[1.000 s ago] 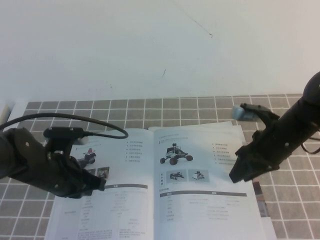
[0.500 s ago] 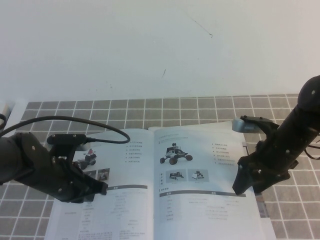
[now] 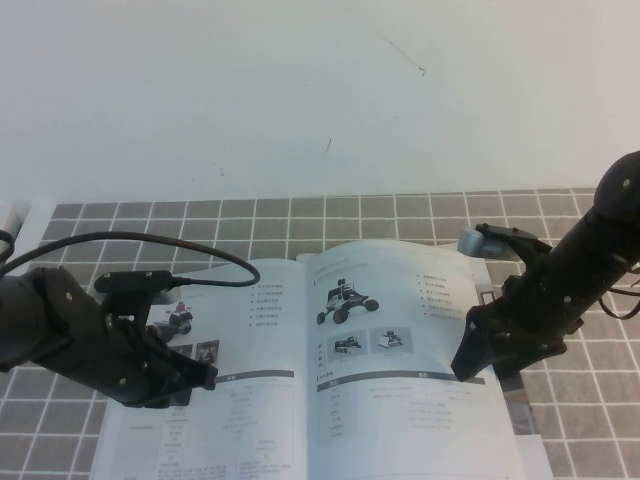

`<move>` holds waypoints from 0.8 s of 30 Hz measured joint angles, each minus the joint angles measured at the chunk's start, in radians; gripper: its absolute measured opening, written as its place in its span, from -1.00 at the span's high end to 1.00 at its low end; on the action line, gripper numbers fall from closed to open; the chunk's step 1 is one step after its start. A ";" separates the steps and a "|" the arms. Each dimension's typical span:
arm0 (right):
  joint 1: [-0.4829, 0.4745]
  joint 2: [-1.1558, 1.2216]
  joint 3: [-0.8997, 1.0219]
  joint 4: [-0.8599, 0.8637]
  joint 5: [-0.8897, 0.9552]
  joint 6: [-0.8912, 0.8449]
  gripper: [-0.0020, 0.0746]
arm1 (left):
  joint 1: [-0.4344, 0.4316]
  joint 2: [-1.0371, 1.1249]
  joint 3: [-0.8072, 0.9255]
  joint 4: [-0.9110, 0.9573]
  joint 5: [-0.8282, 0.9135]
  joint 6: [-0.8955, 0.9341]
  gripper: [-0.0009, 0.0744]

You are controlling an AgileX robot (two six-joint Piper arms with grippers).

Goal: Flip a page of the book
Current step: Open the closed book

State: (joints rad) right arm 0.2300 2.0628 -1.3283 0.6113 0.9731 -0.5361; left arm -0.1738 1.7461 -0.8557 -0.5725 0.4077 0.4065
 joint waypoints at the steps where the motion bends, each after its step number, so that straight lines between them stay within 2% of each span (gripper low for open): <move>1: 0.000 0.000 0.000 0.000 0.000 -0.006 -0.41 | 0.000 0.000 0.000 0.000 0.002 0.000 0.99; 9: 0.000 0.000 -0.004 0.045 0.010 -0.023 -0.41 | 0.000 0.004 -0.002 -0.012 0.011 0.000 0.99; 16: 0.000 0.000 -0.081 0.037 0.120 -0.011 -0.41 | 0.000 0.006 -0.002 -0.043 0.018 0.003 0.99; 24: 0.000 0.000 -0.231 -0.077 0.220 0.116 -0.41 | 0.000 0.009 -0.002 -0.047 0.021 0.010 0.99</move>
State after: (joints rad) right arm 0.2300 2.0628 -1.5598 0.5343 1.1931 -0.4200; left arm -0.1738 1.7547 -0.8579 -0.6194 0.4288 0.4168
